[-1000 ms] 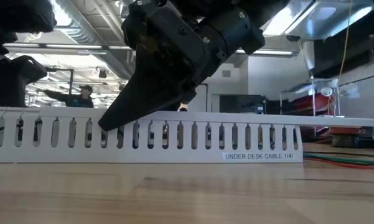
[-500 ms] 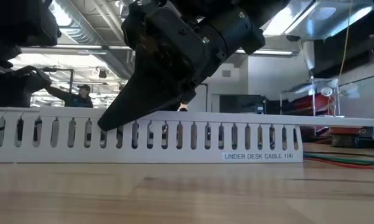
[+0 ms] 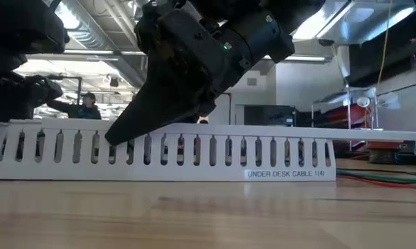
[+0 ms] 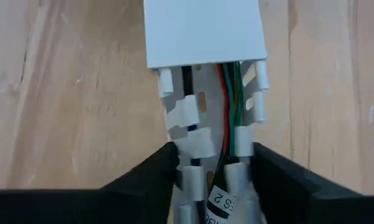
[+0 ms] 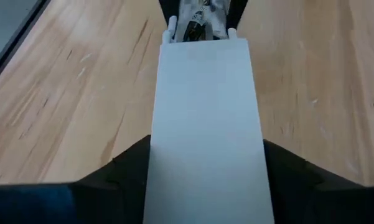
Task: Ziptie cables
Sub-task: Close the white cable duct
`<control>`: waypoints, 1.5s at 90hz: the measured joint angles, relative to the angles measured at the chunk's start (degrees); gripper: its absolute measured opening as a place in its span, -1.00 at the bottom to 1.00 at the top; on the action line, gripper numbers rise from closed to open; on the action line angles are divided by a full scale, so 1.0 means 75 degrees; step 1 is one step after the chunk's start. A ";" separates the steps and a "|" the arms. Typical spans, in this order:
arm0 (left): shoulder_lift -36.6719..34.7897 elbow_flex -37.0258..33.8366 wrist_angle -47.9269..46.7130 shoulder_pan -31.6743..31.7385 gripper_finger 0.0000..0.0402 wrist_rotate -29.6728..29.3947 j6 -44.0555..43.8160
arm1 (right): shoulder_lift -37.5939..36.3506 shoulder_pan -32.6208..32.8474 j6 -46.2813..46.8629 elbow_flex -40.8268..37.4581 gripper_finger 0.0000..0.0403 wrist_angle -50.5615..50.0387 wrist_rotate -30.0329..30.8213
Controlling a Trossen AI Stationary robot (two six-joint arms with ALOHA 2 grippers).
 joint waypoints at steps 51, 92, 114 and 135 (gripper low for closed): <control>0.0009 -0.0003 0.0391 0.0184 -0.16 0.0161 0.0215 | -0.0087 0.0003 0.0075 0.0064 0.14 -0.0557 -0.0255; -0.0191 -0.0023 0.0883 0.0298 0.39 0.0352 -0.0221 | -0.0082 0.0009 0.0049 0.0067 0.14 -0.0507 -0.0263; 0.0058 -0.0008 0.0859 0.0340 0.27 0.0138 -0.0094 | -0.0070 0.0006 0.0081 0.0061 0.14 -0.0414 -0.0235; 0.0362 0.0006 0.0998 0.0264 0.11 0.0063 -0.0043 | -0.0050 0.0009 0.0257 0.0011 0.14 0.0040 -0.0358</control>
